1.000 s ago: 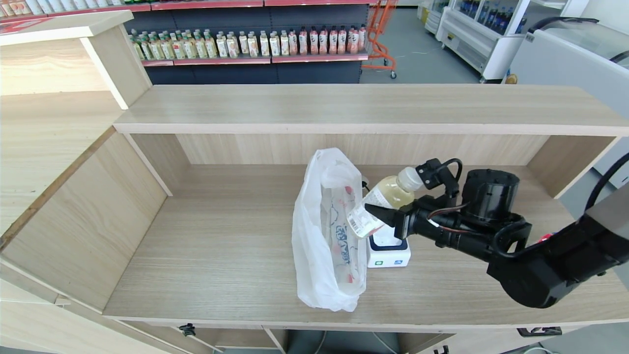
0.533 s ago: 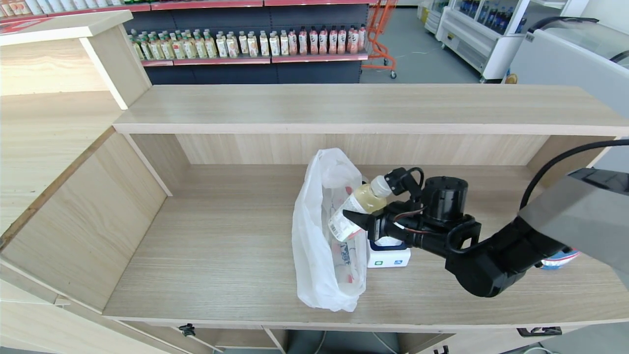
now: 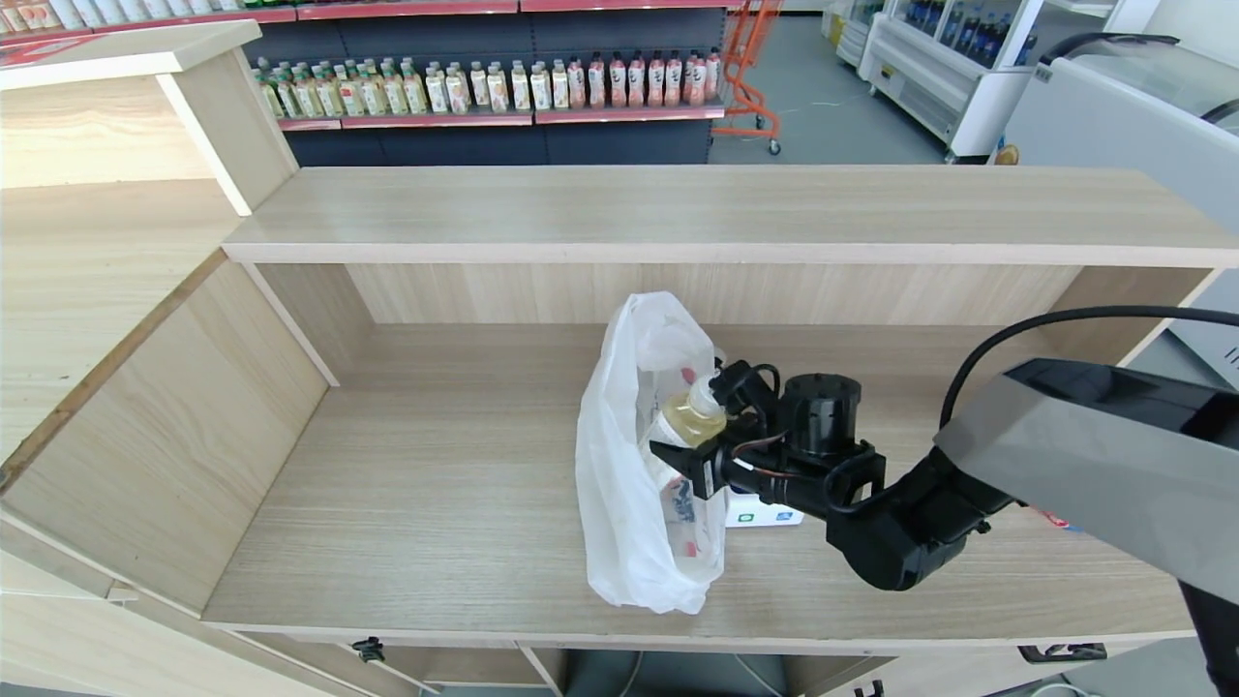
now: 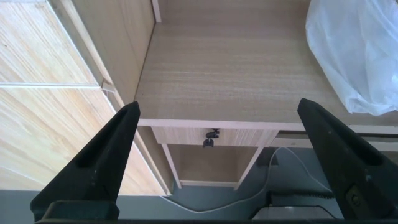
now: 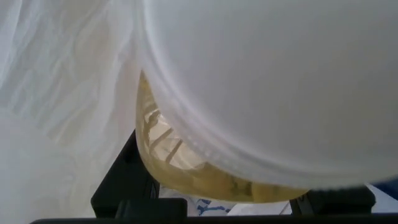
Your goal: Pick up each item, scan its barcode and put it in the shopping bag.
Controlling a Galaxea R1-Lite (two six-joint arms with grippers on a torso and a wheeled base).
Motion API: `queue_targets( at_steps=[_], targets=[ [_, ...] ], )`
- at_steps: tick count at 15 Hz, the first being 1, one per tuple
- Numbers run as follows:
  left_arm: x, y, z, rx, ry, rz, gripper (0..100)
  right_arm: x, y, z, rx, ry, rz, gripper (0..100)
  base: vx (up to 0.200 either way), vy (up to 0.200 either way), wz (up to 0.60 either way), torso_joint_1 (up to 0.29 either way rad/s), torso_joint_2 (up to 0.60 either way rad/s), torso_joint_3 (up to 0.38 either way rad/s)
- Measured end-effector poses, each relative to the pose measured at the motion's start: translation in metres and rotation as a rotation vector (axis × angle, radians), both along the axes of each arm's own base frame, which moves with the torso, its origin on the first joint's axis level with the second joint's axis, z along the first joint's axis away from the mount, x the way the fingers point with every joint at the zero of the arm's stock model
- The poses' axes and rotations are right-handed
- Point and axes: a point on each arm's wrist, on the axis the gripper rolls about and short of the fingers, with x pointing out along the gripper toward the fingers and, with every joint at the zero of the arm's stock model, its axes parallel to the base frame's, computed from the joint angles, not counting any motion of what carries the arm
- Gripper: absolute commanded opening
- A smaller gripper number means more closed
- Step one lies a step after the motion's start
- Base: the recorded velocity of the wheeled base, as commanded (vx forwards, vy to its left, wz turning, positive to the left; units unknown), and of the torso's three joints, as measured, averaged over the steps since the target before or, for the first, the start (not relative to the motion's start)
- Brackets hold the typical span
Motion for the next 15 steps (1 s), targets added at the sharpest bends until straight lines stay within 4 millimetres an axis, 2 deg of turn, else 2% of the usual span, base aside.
queue_targets(
  at_steps=[1,2,5,9,12,15],
  targets=[
    [0.000,0.000,0.000,0.000,0.000,0.000,100,0.001,0.001,-0.003,-0.009,-0.006,0.004,0,0.000,0.000,0.00,0.000,0.00,0.000],
    [0.000,0.000,0.000,0.000,0.000,0.000,100,0.004,0.003,-0.005,-0.016,-0.015,0.005,100,0.000,0.000,0.00,0.000,0.00,0.000],
    [0.000,0.000,0.000,0.000,0.000,0.000,100,0.005,0.012,-0.007,-0.005,-0.019,0.023,100,0.000,0.000,0.00,0.000,0.00,0.000],
    [0.000,0.000,0.000,0.000,0.000,0.000,100,0.000,0.016,0.004,0.123,0.099,0.007,100,0.000,0.000,0.00,0.000,0.00,0.000],
    [0.000,0.000,0.000,0.000,0.000,0.000,100,-0.007,0.008,0.022,0.198,0.178,-0.018,100,0.000,0.000,0.00,0.000,0.00,0.000],
    [0.000,0.000,0.000,0.000,0.000,0.000,100,-0.023,-0.011,0.041,0.262,0.253,-0.056,100,0.000,0.000,0.00,0.000,0.00,0.000]
  ],
)
